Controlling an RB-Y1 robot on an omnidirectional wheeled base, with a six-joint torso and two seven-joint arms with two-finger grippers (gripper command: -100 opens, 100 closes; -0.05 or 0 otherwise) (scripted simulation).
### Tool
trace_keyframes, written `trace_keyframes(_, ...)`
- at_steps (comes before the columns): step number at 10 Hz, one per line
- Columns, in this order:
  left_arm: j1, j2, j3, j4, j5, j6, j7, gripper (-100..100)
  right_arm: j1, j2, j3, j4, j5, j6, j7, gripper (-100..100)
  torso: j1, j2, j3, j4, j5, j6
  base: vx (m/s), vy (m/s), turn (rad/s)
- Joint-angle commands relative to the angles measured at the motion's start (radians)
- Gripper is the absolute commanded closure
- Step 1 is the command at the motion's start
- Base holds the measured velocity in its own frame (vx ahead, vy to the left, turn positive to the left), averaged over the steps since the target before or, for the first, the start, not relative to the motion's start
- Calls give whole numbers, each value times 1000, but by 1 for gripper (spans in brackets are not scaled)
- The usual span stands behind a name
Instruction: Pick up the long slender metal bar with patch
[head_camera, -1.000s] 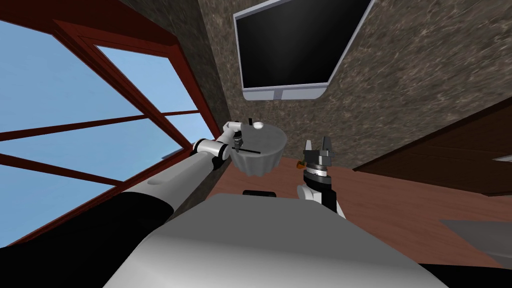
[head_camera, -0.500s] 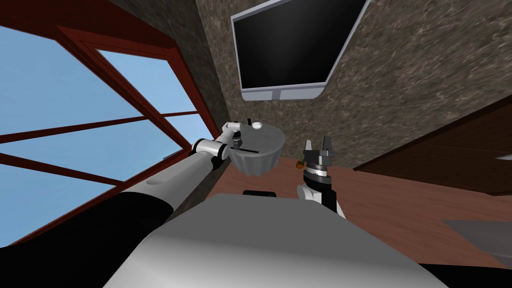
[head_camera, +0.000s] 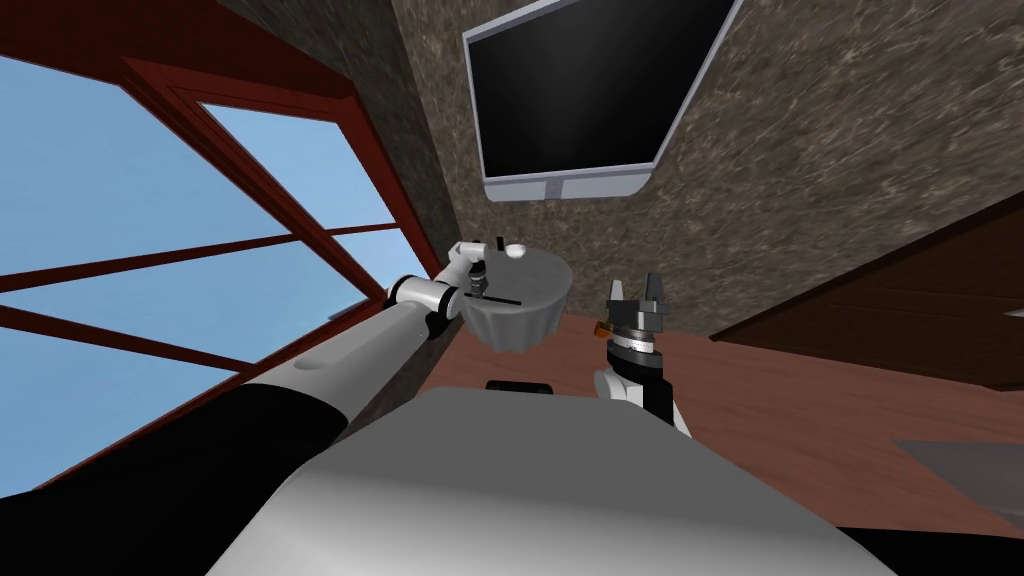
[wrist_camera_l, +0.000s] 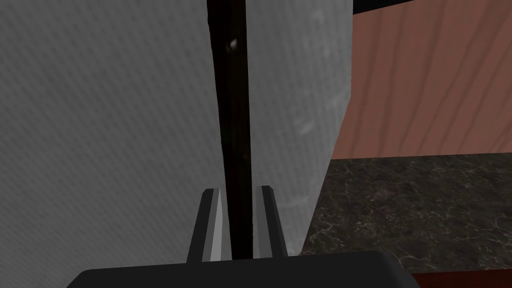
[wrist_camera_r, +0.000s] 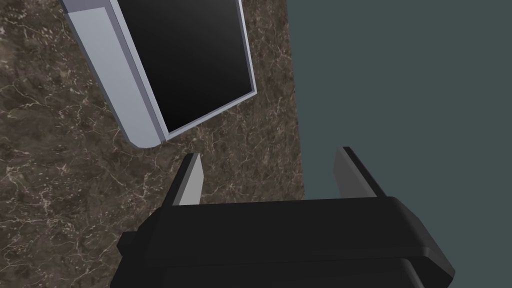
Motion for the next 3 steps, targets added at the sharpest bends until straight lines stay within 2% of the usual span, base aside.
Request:
trace_keyframes(1,-17,-21,-4,-11,-2,23,29,100,0,0,0,0,0,0,0,0,0,0,0,0,0,0,6,117,0)
trace_keyframes(2,-11,-15,-2,0,-2,7,17,100,0,0,0,0,0,0,0,0,1,0,0,0,0,0,5,49,-10)
trace_keyframes(3,-13,-16,-3,0,-2,9,21,0,0,0,0,0,0,0,0,0,-2,-1,-1,-1,0,-1,0,9,2)
